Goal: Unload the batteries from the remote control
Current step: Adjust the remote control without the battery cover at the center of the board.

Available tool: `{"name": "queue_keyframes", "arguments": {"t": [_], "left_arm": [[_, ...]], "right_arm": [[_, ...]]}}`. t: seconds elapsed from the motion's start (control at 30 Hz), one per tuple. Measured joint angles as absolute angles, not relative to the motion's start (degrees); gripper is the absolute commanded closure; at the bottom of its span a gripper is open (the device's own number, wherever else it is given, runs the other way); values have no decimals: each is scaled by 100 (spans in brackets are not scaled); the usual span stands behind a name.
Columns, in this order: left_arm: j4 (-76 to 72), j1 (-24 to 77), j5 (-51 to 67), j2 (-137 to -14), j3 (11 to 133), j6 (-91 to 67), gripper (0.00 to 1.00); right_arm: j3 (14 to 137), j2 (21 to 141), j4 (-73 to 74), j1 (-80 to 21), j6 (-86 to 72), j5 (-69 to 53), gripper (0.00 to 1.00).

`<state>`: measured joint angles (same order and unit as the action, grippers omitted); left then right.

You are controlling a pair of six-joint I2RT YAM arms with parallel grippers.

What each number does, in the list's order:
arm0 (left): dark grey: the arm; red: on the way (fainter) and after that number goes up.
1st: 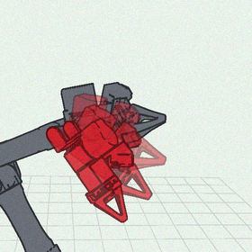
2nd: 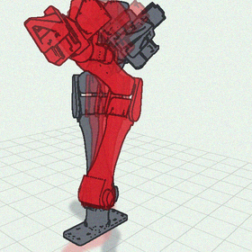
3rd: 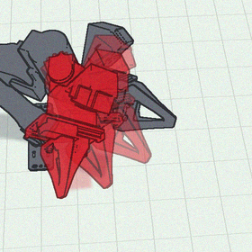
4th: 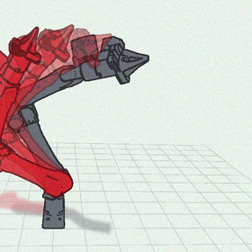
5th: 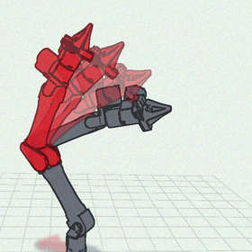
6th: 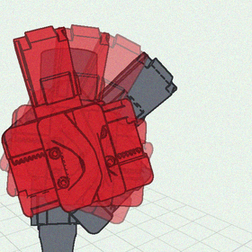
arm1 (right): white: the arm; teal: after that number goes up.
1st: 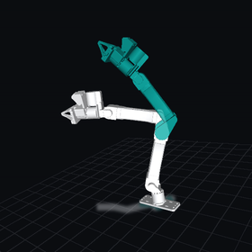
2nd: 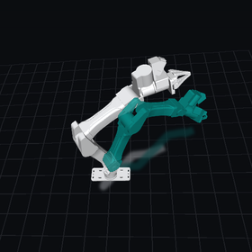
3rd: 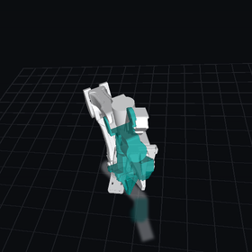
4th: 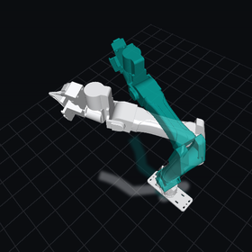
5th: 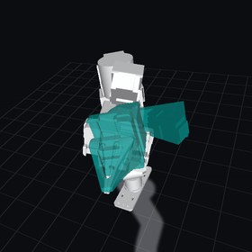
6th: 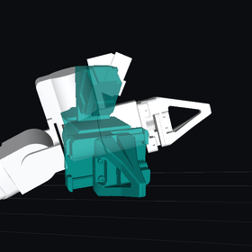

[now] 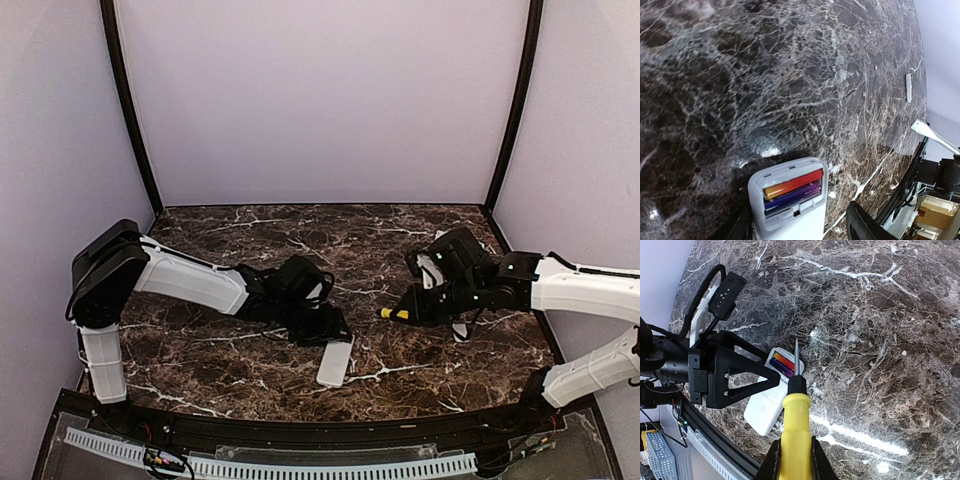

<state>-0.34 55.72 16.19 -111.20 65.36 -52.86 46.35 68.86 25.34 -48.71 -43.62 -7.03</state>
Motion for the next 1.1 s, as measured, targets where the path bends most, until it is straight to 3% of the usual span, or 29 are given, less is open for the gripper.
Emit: {"name": "queue_keyframes", "arguments": {"t": [0.23, 0.63, 1.1], "left_arm": [[794, 5778, 1175, -11207, 7238, -4456, 16], [2449, 6525, -64, -11207, 7599, -3638, 13], [2622, 6711, -266, -11207, 7594, -3583, 11]], "right_arm": [[4560, 6823, 2528, -4871, -4431, -615, 100], [4543, 6823, 2491, -4871, -4491, -569, 100], [4543, 6825, 2484, -4871, -4554, -478, 100]]}}
